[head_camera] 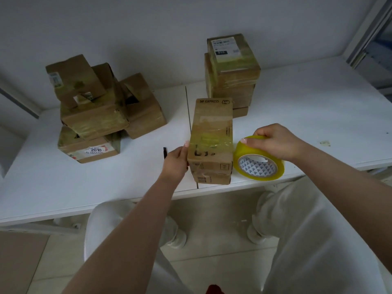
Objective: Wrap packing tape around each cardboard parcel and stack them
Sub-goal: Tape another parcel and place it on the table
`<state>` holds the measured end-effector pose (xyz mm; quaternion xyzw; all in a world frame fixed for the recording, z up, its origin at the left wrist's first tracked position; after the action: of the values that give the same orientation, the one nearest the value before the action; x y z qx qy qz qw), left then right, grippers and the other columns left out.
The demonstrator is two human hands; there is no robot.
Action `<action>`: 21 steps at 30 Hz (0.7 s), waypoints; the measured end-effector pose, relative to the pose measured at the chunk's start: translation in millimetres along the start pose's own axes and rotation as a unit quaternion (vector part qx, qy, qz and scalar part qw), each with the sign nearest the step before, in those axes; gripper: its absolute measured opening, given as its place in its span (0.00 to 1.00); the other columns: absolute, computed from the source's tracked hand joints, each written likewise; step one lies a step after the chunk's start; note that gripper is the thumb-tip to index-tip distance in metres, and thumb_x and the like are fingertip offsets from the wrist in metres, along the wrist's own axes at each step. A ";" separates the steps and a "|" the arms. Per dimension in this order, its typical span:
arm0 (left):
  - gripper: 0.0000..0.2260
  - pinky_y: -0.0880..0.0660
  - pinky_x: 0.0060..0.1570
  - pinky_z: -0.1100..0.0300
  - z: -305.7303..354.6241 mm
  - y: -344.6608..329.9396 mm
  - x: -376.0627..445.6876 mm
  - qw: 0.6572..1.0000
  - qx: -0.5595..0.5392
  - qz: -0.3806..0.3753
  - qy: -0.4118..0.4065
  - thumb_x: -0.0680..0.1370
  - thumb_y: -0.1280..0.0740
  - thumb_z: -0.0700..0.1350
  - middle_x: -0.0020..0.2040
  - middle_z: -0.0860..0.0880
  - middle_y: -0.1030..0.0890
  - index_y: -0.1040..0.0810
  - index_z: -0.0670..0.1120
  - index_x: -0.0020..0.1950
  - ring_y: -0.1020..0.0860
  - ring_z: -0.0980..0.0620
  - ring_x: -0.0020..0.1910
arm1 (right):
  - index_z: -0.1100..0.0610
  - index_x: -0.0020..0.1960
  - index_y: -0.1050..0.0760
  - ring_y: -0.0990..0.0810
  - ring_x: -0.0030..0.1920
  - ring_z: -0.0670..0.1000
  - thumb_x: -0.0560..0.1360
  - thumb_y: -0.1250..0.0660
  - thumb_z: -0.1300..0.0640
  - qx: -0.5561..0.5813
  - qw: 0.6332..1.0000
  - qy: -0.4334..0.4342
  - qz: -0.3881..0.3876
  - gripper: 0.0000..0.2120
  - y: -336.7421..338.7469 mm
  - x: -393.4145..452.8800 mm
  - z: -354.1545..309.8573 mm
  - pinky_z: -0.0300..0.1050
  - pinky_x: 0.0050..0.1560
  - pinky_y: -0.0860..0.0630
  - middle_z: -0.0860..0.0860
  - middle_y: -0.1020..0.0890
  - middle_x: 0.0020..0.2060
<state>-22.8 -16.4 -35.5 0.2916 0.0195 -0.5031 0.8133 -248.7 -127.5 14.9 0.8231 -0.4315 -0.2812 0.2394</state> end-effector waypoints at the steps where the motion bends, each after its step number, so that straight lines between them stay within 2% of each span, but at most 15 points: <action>1: 0.23 0.38 0.28 0.61 -2.0 -3.2 0.7 0.999 -0.014 -0.005 0.030 0.82 0.48 0.60 0.31 0.49 0.29 0.27 0.45 0.40 0.33 0.52 0.29 | 0.56 0.37 0.20 0.20 0.40 0.52 0.73 0.30 0.42 0.006 1.000 -0.001 0.007 0.18 -1.4 0.5 0.4 0.50 0.46 0.25 0.52 0.20 0.35; 3: 0.23 0.38 0.28 0.61 -14.9 -4.8 4.9 0.996 0.002 -0.017 0.092 0.82 0.47 0.59 0.32 0.48 0.29 0.29 0.45 0.37 0.33 0.51 0.30 | 0.56 0.38 0.19 0.20 0.42 0.53 0.72 0.30 0.41 0.009 1.000 -0.003 0.018 0.18 -1.7 1.0 0.2 0.52 0.48 0.24 0.52 0.19 0.36; 5: 0.18 0.33 0.32 0.59 -29.0 0.5 7.4 0.990 0.058 -0.023 0.129 0.82 0.43 0.53 0.37 0.44 0.25 0.30 0.45 0.36 0.29 0.46 0.33 | 0.57 0.39 0.19 0.19 0.43 0.54 0.72 0.29 0.42 0.012 1.000 -0.001 0.018 0.18 -2.0 0.6 -0.8 0.53 0.49 0.23 0.53 0.19 0.37; 7: 0.15 0.24 0.40 0.51 -27.6 10.3 9.1 0.987 0.134 0.008 0.086 0.82 0.42 0.51 0.46 0.40 0.21 0.28 0.44 0.40 0.22 0.39 0.42 | 0.58 0.39 0.19 0.19 0.42 0.54 0.72 0.29 0.41 0.009 1.000 0.002 0.018 0.18 -2.8 0.8 -1.4 0.52 0.49 0.23 0.53 0.19 0.37; 10: 0.15 0.24 0.47 0.55 12.1 24.6 -0.5 0.975 0.170 0.131 -0.055 0.83 0.44 0.52 0.56 0.43 0.21 0.25 0.43 0.57 0.22 0.45 0.53 | 0.58 0.40 0.19 0.20 0.42 0.53 0.72 0.29 0.42 0.010 1.000 0.002 0.014 0.18 -3.3 0.0 -3.7 0.51 0.48 0.23 0.53 0.19 0.37; 12: 0.18 0.31 0.64 0.54 47.3 19.0 -11.7 0.960 0.175 0.157 -0.151 0.83 0.44 0.52 0.68 0.45 0.27 0.30 0.45 0.69 0.29 0.46 0.68 | 0.58 0.40 0.19 0.19 0.42 0.53 0.72 0.29 0.42 0.013 1.000 0.002 0.011 0.18 -2.9 -0.6 -3.7 0.50 0.47 0.23 0.54 0.19 0.38; 14: 0.24 0.43 0.73 0.52 72.9 -4.6 -22.0 0.945 0.216 0.120 -0.212 0.84 0.46 0.54 0.76 0.45 0.37 0.40 0.45 0.77 0.42 0.46 0.76 | 0.58 0.41 0.19 0.19 0.42 0.52 0.73 0.29 0.43 0.021 1.000 0.002 0.007 0.17 -2.5 -0.8 -2.1 0.48 0.46 0.24 0.54 0.18 0.39; 15: 0.27 0.48 0.75 0.49 77.9 -19.0 -23.6 0.939 0.255 0.094 -0.209 0.83 0.48 0.56 0.79 0.45 0.44 0.46 0.45 0.79 0.49 0.46 0.78 | 0.58 0.41 0.19 0.19 0.42 0.52 0.73 0.29 0.43 0.026 1.000 0.003 0.005 0.17 -2.7 -0.5 -1.2 0.47 0.44 0.24 0.54 0.18 0.39; 17: 0.33 0.54 0.75 0.44 74.7 -43.2 -21.5 0.924 0.349 0.047 -0.150 0.82 0.53 0.62 0.80 0.43 0.55 0.56 0.45 0.80 0.59 0.43 0.79 | 0.60 0.42 0.19 0.20 0.40 0.52 0.73 0.29 0.44 0.033 0.999 0.007 -0.003 0.18 -3.3 0.3 -0.4 0.44 0.41 0.26 0.56 0.18 0.39; 19: 0.36 0.55 0.74 0.42 69.8 -54.2 -16.1 0.902 0.421 0.031 -0.096 0.80 0.57 0.66 0.79 0.40 0.60 0.59 0.44 0.80 0.63 0.41 0.78 | 0.61 0.42 0.19 0.21 0.39 0.52 0.73 0.30 0.44 0.045 0.999 0.010 -0.022 0.18 -3.7 1.0 0.9 0.43 0.40 0.27 0.56 0.19 0.38; 21: 0.39 0.55 0.74 0.42 69.4 -55.8 -12.8 0.898 0.433 0.031 -0.079 0.78 0.58 0.69 0.79 0.40 0.62 0.61 0.44 0.80 0.64 0.42 0.78 | 0.57 0.41 0.19 0.20 0.39 0.52 0.74 0.30 0.44 0.077 0.996 0.005 -0.047 0.16 -3.4 1.4 4.6 0.43 0.40 0.26 0.53 0.19 0.37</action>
<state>-93.6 -58.5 0.8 0.5747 -0.2732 -0.4580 0.6208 -249.2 -127.6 9.1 0.8595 -0.4117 -0.2545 0.1641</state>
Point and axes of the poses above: each hand's wrist, its own x-axis towards the middle knuckle, its own y-axis out of the back of the hand, z = x × y, the point moved 3 cm from there along x, towards the middle knuckle
